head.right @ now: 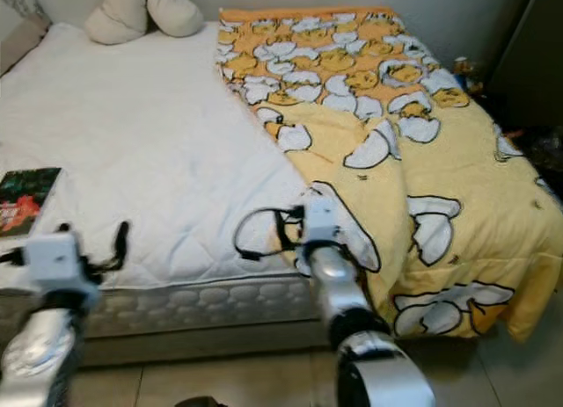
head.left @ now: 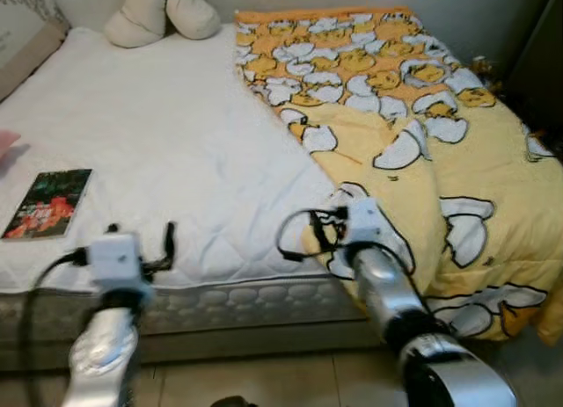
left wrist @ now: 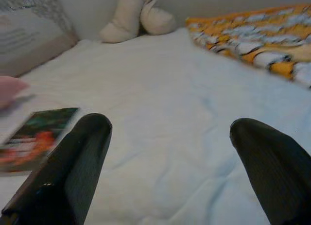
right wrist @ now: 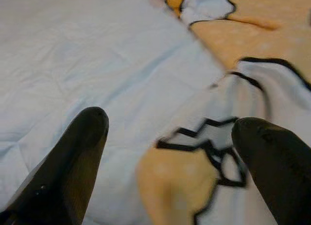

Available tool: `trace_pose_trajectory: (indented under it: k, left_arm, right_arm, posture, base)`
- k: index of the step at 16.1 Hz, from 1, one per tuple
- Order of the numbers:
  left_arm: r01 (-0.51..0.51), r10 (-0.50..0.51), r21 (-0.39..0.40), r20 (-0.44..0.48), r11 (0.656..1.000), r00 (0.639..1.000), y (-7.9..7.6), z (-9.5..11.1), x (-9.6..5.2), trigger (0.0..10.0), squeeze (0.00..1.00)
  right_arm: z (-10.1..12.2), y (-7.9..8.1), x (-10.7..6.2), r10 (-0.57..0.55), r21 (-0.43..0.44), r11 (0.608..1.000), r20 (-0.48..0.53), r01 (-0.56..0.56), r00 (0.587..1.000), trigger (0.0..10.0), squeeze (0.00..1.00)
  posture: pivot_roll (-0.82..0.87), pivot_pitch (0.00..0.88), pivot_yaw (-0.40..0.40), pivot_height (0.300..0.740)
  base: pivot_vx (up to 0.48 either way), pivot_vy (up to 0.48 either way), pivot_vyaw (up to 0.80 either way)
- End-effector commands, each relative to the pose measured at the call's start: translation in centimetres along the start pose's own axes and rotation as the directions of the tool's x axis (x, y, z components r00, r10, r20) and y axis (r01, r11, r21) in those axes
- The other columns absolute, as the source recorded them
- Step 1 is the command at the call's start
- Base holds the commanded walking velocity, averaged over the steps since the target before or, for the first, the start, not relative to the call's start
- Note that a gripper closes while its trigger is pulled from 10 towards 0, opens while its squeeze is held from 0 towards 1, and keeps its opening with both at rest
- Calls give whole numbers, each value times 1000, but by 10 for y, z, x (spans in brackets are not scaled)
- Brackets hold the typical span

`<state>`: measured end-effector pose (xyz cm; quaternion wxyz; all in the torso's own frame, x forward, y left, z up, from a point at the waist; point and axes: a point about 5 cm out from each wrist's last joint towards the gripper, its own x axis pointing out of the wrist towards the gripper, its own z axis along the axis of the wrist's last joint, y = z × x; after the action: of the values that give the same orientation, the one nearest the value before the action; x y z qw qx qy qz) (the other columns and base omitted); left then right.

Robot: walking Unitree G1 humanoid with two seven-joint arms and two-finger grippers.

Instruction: Clean up the room

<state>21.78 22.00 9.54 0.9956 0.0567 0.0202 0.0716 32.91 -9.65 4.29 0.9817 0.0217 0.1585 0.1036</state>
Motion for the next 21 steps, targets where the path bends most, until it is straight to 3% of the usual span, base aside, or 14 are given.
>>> trace_pose_trajectory:
  k: [1, 2, 4, 6, 8, 11, 13, 14, 15, 17, 18, 19, 20, 21]
  left_arm:
    - [-6, 6, 9, 2, 1000, 1000, 9, 6, -4, 10000, 0]
    - [-11, 11, 23, -8, 1000, 1000, 15, 8, -10, 10000, 0]
    - [-20, 21, 33, -30, 999, 999, 21, 8, -18, 10000, 0]
    - [-1, 3, 24, -68, 1000, 998, 17, 8, -31, 10000, 0]
    - [7, -6, 21, -88, 1000, 996, 16, 8, -34, 10000, 0]
    - [9, -6, 28, -100, 1000, 995, 19, 12, -36, 10000, 0]
    - [59, -58, 2, -95, 998, 994, 14, 17, -39, 10000, 0]
    - [257, -259, -28, -90, 966, 962, -8, 22, -45, 10000, 0]
    - [318, -319, -20, -93, 948, 943, -15, 23, -48, 10000, 0]
    - [481, -477, 8, -114, 877, 871, -32, 28, -57, 10000, 0]
    - [517, -513, 4, -117, 856, 850, -35, 31, -60, 10000, 0]
    - [536, -532, -4, -124, 844, 838, -38, 33, -63, 10000, 0]
    - [545, -542, -15, -127, 838, 831, -39, 34, -65, 10000, 0]
    - [635, -638, -71, -145, 769, 756, -50, 34, -75, 10000, 0]
  right_arm:
    - [1, 2, 2, -35, -46, 998, -7, 35, 999, 10000, 0]
    - [-1, 1, 2, -69, -95, 993, -29, 65, 997, 10000, 0]
    - [-4, 3, 3, -63, -89, 994, -61, 58, 996, 10000, 0]
    - [-8, 4, 4, -83, -147, 987, -112, 66, 990, 10000, 0]
    - [-9, -2, 4, -131, -182, 977, -123, 108, 984, 10000, 0]
    - [-15, -1, 3, -118, -137, 986, -159, 96, 980, 10000, 0]
    - [-18, -1, 2, -101, -143, 987, -184, 75, 978, 10000, 0]
    - [-20, -3, 2, -106, -140, 987, -214, 77, 971, 10000, 0]
    - [-21, -4, 1, -107, -138, 987, -220, 78, 970, 10000, 0]
    - [-21, -7, 2, -103, -159, 985, -243, 65, 964, 10000, 0]
    - [-18, -7, 3, -99, -175, 983, -239, 57, 966, 3098, 0]
    - [-16, -6, 4, -90, -176, 983, -233, 50, 968, 0, 0]
    - [-14, -4, 5, -78, -171, 985, -230, 39, 970, 0, 0]
    - [-11, 1, 6, -46, -163, 987, -226, 9, 973, 0, 0]
  posture:
    - [135, 33, 104, 740]
    - [148, 44, 107, 740]
    - [162, 75, 114, 740]
    - [170, 116, 123, 740]
    - [171, 132, 130, 740]
    - [189, 152, 148, 740]
    - [209, 166, 161, 740]
    - [226, 179, 168, 740]
    - [226, 179, 168, 740]
    - [248, 194, 183, 740]
    - [253, 199, 186, 740]
    - [258, 201, 191, 740]
    - [262, 204, 193, 740]
    - [265, 209, 195, 740]
  base:
    - [0, 0, 0]
    - [0, 0, 0]
    - [0, 0, 0]
    - [0, 0, 0]
    - [0, 0, 0]
    - [0, 0, 0]
    - [0, 0, 0]
    - [0, 0, 0]
    - [0, 0, 0]
    - [0, 0, 0]
    - [0, 0, 0]
    - [0, 0, 0]
    - [0, 0, 0]
    - [0, 0, 0]
